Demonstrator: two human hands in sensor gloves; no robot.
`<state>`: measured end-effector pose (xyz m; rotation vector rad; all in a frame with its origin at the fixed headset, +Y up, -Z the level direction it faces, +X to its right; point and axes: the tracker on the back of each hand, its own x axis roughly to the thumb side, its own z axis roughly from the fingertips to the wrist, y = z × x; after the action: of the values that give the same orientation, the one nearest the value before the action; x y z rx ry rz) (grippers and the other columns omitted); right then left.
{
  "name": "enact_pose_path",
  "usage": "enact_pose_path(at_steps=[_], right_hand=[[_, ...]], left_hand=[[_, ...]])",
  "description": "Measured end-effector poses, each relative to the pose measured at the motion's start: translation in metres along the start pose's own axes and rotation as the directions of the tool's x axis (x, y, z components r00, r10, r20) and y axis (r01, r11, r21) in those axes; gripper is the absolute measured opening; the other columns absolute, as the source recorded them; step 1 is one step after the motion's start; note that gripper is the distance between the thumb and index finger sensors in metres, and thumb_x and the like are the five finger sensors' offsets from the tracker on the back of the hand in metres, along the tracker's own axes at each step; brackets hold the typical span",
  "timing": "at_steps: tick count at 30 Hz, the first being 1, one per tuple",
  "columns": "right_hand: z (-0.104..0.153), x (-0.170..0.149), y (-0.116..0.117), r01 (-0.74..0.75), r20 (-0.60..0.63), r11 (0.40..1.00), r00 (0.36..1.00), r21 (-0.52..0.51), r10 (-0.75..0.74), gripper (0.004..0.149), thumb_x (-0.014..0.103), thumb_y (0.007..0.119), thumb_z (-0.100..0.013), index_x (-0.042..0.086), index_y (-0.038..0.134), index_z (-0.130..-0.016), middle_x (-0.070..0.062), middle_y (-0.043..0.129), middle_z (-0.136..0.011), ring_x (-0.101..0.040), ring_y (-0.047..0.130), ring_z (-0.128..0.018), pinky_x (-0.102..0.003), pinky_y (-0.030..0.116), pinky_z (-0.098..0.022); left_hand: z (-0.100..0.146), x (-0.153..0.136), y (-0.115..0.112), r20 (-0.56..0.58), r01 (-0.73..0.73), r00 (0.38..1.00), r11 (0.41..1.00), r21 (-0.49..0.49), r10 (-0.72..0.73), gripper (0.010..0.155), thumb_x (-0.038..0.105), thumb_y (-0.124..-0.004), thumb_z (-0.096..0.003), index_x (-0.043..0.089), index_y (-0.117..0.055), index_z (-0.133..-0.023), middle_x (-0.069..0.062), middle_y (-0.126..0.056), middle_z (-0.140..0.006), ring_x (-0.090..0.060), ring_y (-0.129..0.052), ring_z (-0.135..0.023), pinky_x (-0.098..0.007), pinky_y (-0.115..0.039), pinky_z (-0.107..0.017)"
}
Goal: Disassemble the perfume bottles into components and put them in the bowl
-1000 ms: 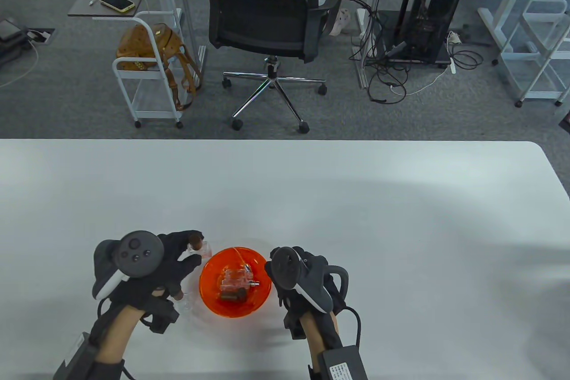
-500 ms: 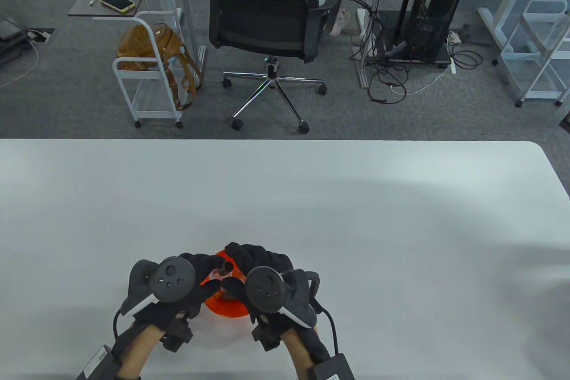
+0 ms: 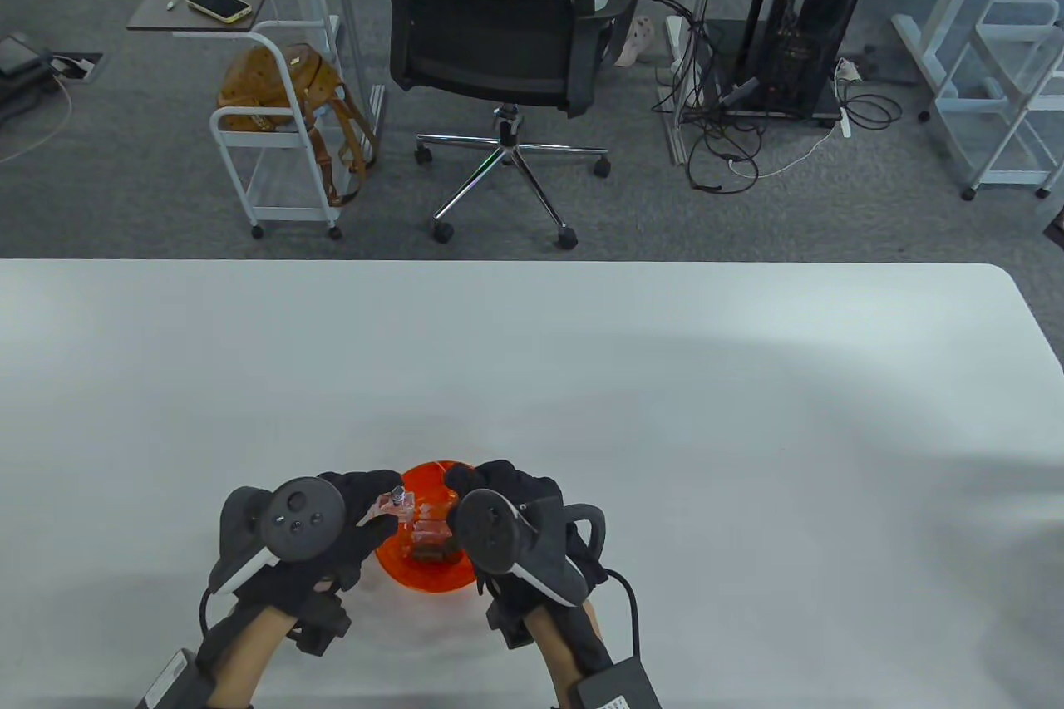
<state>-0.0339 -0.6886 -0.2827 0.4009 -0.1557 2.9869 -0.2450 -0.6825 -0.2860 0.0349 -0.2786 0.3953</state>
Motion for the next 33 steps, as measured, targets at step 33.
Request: enact_pose_path(at_steps=[33], right_hand=[[0.003, 0.018, -0.003, 0.26, 0.02, 0.947, 0.965, -0.191, -0.261, 0.043, 0.052, 0.082, -0.033, 0.033, 0.09, -0.071, 0.01, 0.104, -0.058, -0.005, 0.107, -0.032, -0.046, 0.088, -0.047]], left_hand=[[-0.001, 0.022, -0.016, 0.075, 0.137, 0.988, 0.988, -0.068, -0.132, 0.054, 0.041, -0.093, -0.039, 0.027, -0.087, -0.091, -0.003, -0.101, -0.087, -0.033, -0.099, -0.076, -0.06, -0.068, -0.064]])
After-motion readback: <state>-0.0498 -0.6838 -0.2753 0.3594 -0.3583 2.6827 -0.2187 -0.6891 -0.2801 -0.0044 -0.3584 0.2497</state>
